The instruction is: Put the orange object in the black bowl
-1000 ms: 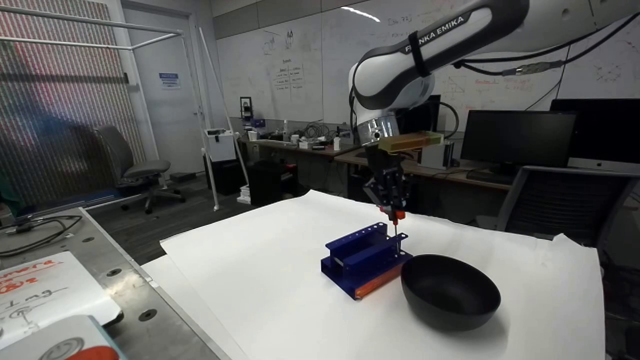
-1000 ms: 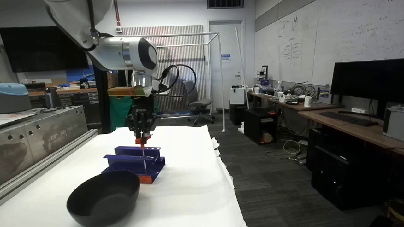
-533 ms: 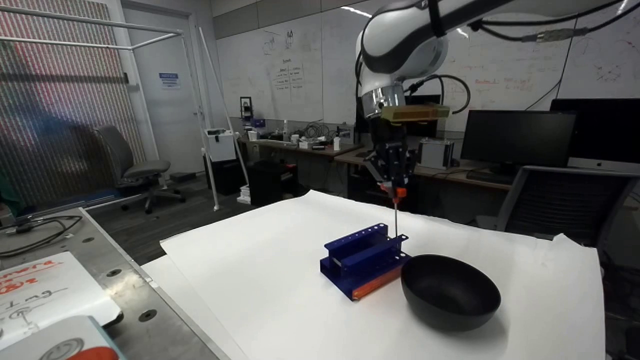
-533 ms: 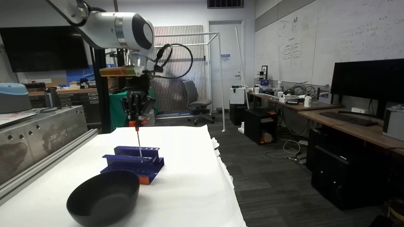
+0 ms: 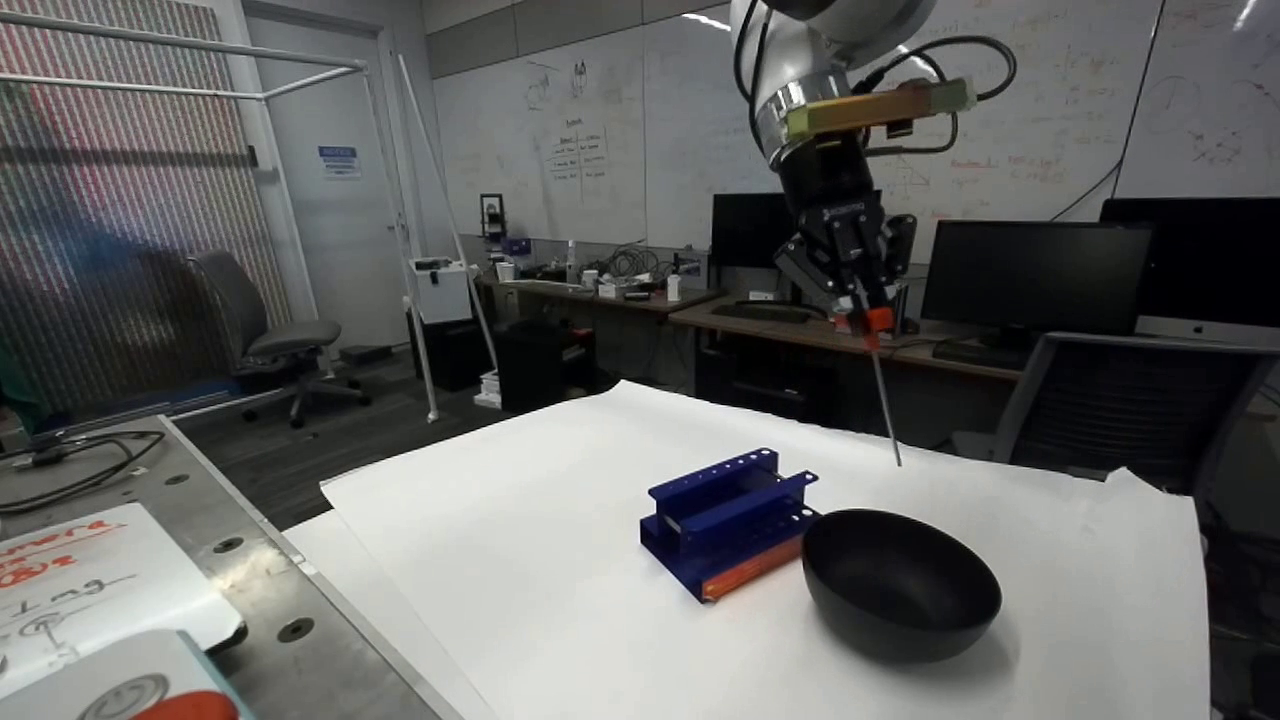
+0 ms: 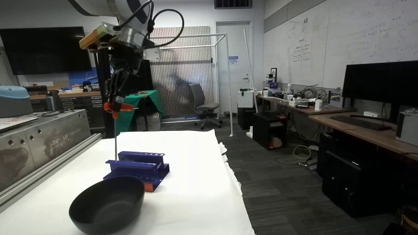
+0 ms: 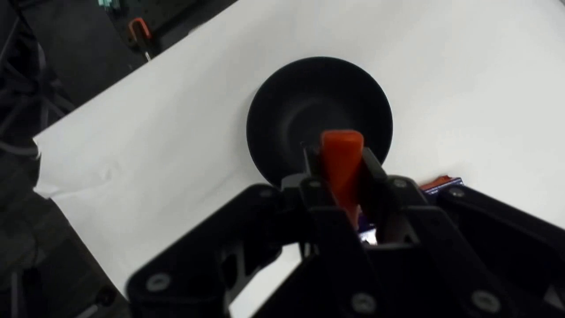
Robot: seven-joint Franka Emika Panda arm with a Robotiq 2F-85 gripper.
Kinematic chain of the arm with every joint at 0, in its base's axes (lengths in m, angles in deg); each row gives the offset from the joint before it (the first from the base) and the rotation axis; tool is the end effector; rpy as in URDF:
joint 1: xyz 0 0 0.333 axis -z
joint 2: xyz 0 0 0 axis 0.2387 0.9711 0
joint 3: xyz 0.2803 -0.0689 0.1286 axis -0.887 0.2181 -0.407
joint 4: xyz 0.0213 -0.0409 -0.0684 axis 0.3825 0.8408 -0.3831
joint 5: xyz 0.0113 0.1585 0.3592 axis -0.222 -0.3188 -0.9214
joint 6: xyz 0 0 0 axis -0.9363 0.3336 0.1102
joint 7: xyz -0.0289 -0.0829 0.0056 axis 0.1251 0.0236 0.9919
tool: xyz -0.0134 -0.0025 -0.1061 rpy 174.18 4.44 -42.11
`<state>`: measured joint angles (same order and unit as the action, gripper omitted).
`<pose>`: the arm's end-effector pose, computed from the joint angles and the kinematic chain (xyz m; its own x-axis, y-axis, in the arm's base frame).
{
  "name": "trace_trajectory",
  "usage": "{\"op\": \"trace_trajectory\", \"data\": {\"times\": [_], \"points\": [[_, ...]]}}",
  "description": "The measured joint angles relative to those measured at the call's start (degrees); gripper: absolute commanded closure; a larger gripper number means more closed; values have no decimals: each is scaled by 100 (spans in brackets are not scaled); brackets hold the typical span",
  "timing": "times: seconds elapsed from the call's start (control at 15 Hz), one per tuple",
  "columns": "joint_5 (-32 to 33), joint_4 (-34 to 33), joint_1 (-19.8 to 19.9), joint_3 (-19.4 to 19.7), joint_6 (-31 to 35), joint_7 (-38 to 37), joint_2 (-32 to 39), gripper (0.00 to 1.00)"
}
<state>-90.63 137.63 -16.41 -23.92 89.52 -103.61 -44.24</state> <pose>0.6120 0.0368 0.4787 0.7157 -0.5304 -0.4544 -0.5102 -0.8413 0.1784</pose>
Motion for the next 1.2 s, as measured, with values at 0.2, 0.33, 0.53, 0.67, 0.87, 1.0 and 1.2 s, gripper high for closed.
{"op": "trace_trajectory", "data": {"times": [0.2, 0.33, 0.53, 0.67, 0.87, 1.0, 1.2], "points": [[-537, 38, 116, 92, -72, -192, 417, 89], [-824, 55, 173, 102, 17, -213, 804, 89], [-1117, 44, 201, 102, 38, -211, 1320, 89], [-1250, 26, 235, 103, 35, -211, 1570, 88], [-1351, 4, 320, 105, 32, -203, 1836, 69], [-1359, -14, 365, 106, 31, -192, 1978, 48], [-1359, -74, 380, 105, -2, -180, 2191, 23]]}}
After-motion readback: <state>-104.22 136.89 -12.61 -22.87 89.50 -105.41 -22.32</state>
